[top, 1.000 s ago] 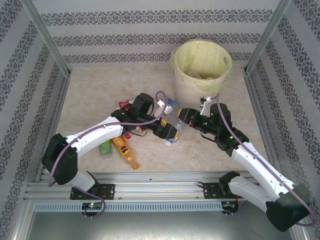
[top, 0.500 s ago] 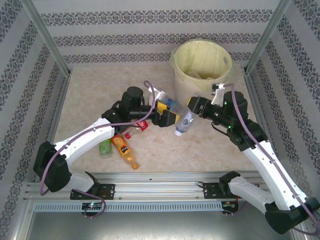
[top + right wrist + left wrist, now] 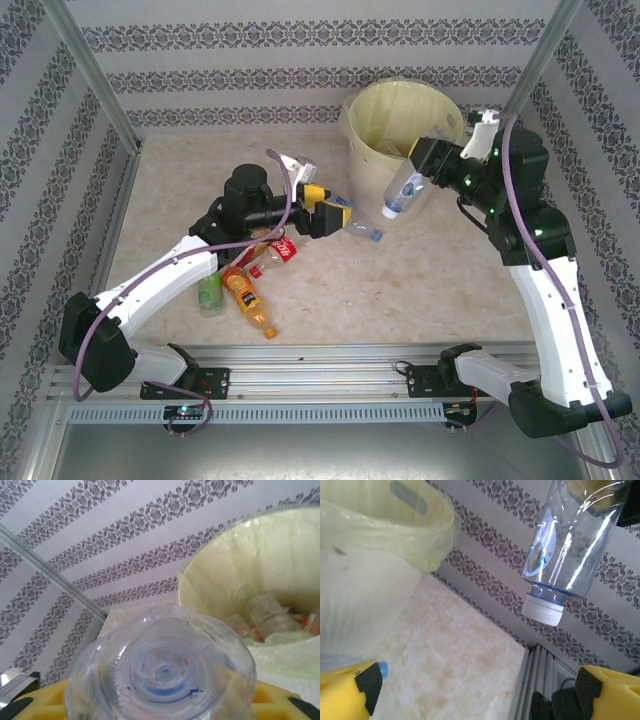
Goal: Put the plastic bottles in the bin
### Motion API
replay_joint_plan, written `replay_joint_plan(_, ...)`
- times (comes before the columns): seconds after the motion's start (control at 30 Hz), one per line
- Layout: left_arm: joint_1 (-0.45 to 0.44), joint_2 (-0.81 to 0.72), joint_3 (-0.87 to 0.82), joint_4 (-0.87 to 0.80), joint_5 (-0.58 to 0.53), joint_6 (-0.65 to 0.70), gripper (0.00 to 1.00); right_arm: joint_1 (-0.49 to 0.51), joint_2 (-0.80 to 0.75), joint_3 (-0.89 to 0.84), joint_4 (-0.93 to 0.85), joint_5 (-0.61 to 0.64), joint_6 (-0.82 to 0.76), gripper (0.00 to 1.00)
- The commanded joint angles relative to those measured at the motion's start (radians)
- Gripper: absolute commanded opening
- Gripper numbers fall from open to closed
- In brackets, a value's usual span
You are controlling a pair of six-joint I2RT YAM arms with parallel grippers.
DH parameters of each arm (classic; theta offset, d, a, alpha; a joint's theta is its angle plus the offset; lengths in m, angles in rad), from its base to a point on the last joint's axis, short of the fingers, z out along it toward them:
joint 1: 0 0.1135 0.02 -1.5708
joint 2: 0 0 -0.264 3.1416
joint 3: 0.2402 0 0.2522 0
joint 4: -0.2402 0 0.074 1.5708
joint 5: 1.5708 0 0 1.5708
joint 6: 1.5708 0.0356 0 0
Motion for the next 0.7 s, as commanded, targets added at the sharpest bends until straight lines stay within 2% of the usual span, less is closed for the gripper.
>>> replay_joint_plan(0.0,0.027,-0.017,-0.007,0.099,-0.003,0.026,1.00,-0.017,0.038,0.095,-0.041,0.065,-0.074,0.46)
replay_joint_plan(0.27,0.048,-0.032,-0.063,0.178,0.037,0.045,1.00,-0.046,0.143,0.245,-0.053,0.162,-0.146,0.45)
replay_joint_plan(0.67,0.048,-0.052,-0.110,0.182,0.019,0.064,1.00,-0.076,0.288,0.454,-0.078,0.230,-0.241,0.45)
